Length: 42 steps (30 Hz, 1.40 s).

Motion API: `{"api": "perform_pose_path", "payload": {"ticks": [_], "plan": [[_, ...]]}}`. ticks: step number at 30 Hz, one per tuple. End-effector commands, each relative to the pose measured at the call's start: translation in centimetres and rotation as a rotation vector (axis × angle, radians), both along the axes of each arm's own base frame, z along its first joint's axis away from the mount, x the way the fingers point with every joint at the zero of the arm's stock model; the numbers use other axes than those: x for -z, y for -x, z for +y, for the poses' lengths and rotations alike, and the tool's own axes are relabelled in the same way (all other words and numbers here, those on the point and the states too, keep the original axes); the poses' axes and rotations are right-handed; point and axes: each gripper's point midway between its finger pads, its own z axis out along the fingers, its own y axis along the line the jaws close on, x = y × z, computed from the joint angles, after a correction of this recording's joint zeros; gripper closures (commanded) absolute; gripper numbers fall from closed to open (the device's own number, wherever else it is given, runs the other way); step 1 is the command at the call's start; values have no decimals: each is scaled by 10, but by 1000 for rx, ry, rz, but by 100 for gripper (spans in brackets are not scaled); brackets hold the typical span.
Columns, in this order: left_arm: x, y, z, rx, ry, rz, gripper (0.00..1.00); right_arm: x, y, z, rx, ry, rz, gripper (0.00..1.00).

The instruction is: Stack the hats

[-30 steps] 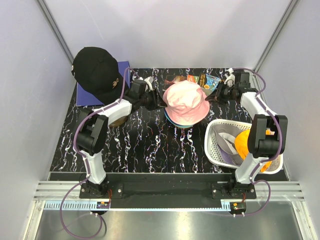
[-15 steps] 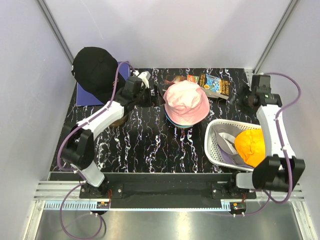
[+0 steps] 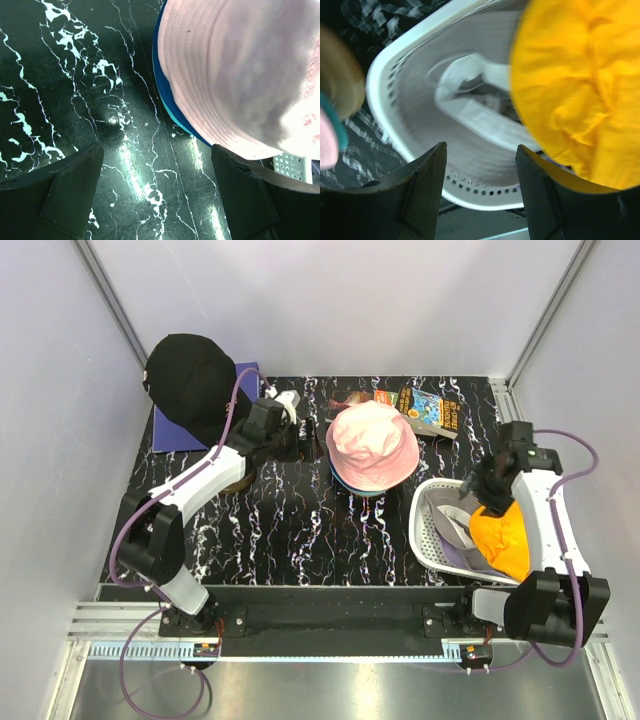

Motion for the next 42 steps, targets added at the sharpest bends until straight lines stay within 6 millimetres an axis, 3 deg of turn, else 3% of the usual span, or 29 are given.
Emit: {"api": "perform_pose_path", "payload": {"ticks": [1, 5, 11, 16, 23, 26, 27, 30, 33, 37, 42], "plan": [[-14, -4, -5, 27, 12, -44, 8, -29, -15, 51, -274, -35, -116, 35], [-11, -1, -6, 33, 18, -28, 8, -8, -6, 70, -350, -16, -27, 35], [-11, 3, -3, 24, 8, -29, 8, 5, -1, 71, -422, 59, -21, 34], [-11, 7, -7, 33, -11, -40, 7, 18, -9, 81, -454, 70, 4, 34], [-15, 11, -8, 19, -12, -47, 7, 53, -14, 67, -375, 151, 143, 36], [-18, 13, -5, 15, -12, -53, 7, 60, -22, 68, -379, 161, 138, 46], [-18, 14, -5, 16, -13, -53, 7, 60, -25, 71, -388, 150, 126, 67], [-22, 16, -3, 18, -14, -62, 7, 42, -38, 83, -428, 99, 57, 99], [-22, 16, -1, 10, -21, -65, 7, 12, -39, 93, -443, 50, -15, 100], [-20, 18, -2, 7, -16, -56, 7, -30, -26, 107, -447, -39, -103, 100], [-21, 22, -4, 20, -22, -68, 7, -64, -8, 111, -433, -90, -146, 100]]}}
